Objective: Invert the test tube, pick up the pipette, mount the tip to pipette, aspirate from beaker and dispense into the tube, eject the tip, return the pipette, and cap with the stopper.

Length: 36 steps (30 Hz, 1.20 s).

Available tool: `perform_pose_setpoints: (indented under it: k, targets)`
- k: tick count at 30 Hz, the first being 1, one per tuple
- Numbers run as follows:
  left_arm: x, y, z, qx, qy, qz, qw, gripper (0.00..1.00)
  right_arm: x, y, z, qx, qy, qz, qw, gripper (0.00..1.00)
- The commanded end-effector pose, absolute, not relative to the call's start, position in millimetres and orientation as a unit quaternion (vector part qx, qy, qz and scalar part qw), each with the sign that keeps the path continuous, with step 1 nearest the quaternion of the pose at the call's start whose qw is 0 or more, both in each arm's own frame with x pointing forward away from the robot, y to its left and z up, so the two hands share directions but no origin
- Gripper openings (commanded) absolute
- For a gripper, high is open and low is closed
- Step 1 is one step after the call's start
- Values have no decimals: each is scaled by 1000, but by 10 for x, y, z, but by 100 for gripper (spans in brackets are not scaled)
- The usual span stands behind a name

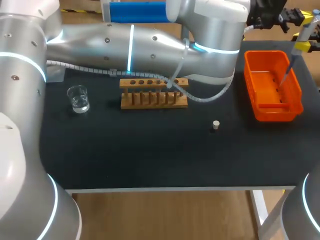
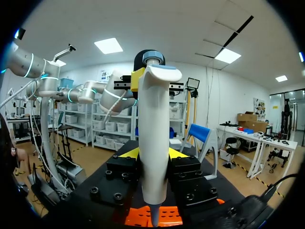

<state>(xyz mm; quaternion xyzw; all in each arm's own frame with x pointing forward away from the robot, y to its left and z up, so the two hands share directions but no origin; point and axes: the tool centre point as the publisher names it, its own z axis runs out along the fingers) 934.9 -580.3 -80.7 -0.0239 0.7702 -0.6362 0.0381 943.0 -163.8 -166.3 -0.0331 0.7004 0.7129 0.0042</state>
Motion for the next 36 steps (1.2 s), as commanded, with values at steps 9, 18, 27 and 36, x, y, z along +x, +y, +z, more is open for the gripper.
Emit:
perform_pose_setpoints:
  k: [9,18,27,36]
  targets:
    - [9354,-5828,-936,-28,720,-692,41,0,9427,-1644,-1631,-34,701,712,4,0]
    - [9382,-5846,-979,-27,721,-692,36,0,9427,-1644,-1631,-34,701,712,4,0]
    - [9401,-5853,-1047,-28,723,-690,32,0,9427,-1644,-1631,-34,701,712,4,0]
    - [9418,-5866,-1117,-31,726,-687,24,0,9427,-1644,-1631,-34,701,712,4,0]
